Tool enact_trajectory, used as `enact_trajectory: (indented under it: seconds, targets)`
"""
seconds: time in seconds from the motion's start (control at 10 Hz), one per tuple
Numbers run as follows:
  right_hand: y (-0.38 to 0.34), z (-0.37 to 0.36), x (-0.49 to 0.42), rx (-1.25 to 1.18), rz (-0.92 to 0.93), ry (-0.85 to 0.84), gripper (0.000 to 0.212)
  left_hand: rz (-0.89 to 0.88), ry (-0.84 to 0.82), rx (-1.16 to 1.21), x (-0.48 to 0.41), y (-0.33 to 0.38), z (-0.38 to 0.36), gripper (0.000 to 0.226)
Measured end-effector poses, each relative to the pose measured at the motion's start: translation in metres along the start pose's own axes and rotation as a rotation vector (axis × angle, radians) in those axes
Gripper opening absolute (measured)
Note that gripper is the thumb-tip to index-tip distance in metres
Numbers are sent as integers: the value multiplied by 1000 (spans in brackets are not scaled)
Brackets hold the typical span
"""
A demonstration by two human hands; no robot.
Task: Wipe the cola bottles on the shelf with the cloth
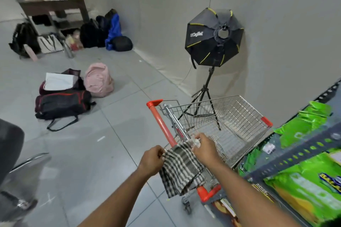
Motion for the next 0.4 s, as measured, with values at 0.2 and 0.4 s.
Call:
enact_trajectory:
  seconds: [0.2, 0.4]
  targets:
    - [7, -2, -8, 113, 36, 3, 43, -81, 63, -24, -9, 8, -9, 32]
    - [8, 30, 0, 132, 84, 58, 48, -292, 189, -68, -20, 56, -5, 29]
Point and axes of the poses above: each hand's wrist, its own x-axis away from the middle knuckle, its own z-axis out of the back of the hand, y = z × x, the point moved 5 cm from there along -x, towards the middle knuckle, and after that the axes turned 10 degrees about -z, right-handed, at the moved point
